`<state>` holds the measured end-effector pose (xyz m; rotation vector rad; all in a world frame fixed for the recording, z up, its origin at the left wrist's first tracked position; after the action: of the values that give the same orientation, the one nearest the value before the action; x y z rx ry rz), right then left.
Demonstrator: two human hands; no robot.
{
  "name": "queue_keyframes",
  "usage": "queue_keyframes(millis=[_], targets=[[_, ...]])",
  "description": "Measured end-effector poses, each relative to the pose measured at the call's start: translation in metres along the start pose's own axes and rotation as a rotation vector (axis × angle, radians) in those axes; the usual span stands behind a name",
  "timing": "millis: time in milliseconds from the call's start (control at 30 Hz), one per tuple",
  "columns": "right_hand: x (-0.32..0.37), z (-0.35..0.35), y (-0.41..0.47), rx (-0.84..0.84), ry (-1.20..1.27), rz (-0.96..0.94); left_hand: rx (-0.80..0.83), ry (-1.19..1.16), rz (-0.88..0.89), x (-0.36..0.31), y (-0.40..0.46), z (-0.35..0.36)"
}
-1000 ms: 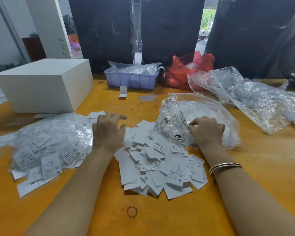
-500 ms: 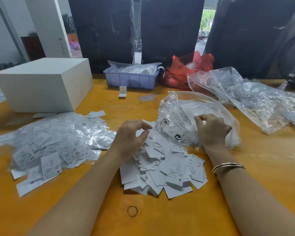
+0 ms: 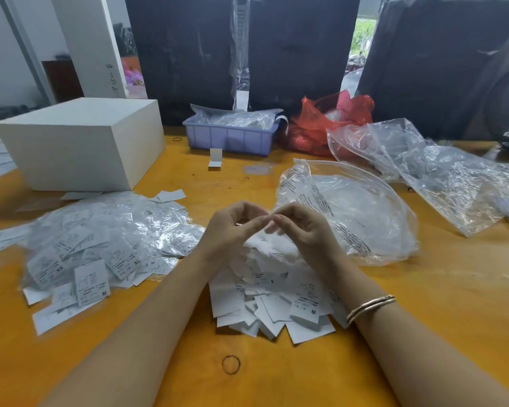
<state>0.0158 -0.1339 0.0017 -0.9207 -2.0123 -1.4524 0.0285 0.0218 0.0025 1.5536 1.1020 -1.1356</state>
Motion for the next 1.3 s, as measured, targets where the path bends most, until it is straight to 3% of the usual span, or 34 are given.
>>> queue_keyframes(millis=[100, 233, 333, 467, 633, 833, 933, 1100, 1300], targets=[[-0.001, -0.004, 0.0, 0.019, -0.272, 0.021, -0.091, -0.121, -0.016, 0.0, 0.002, -0.005], [0.0, -0.007, -0.001, 0.308, -0.784, 0.036, -0.18, -0.201, -0.042, 0.0, 0.004, -0.008], [0.001, -0.006, -0.002, 0.367, -0.835, 0.082, -0.219, -0.159, -0.044, -0.001, 0.004, -0.008], [0.002, -0.006, -0.003, 0.199, -0.822, 0.112, -0.208, -0.145, -0.06, 0.0, 0.004, -0.01], [0.002, -0.011, 0.001, -0.057, -0.528, 0.208, -0.17, -0.128, -0.058, 0.0, 0.003, -0.009], [-0.006, -0.017, 0.001, -0.228, 0.071, 0.512, -0.211, -0.163, -0.106, 0.003, 0.005, -0.011], [-0.007, -0.022, 0.0, -0.316, 0.225, 0.579, -0.196, -0.171, -0.114, 0.003, 0.006, -0.01], [-0.007, -0.022, -0.001, -0.446, 0.297, 0.51, -0.187, -0.145, -0.101, 0.005, 0.006, -0.009], [-0.002, -0.015, -0.001, -0.459, 0.367, 0.325, -0.187, 0.081, 0.081, 0.005, 0.004, -0.007]])
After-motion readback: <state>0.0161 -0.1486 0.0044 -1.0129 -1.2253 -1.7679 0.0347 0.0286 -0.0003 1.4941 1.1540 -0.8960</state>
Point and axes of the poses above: each hand's wrist, its own y-axis towards the middle knuckle, its own z-axis out of the palm, x = y × z, the point moved 2 cm from there along y, towards the middle knuckle, and after that the axes turned 8 degrees about -z, right-handed, at the moved point
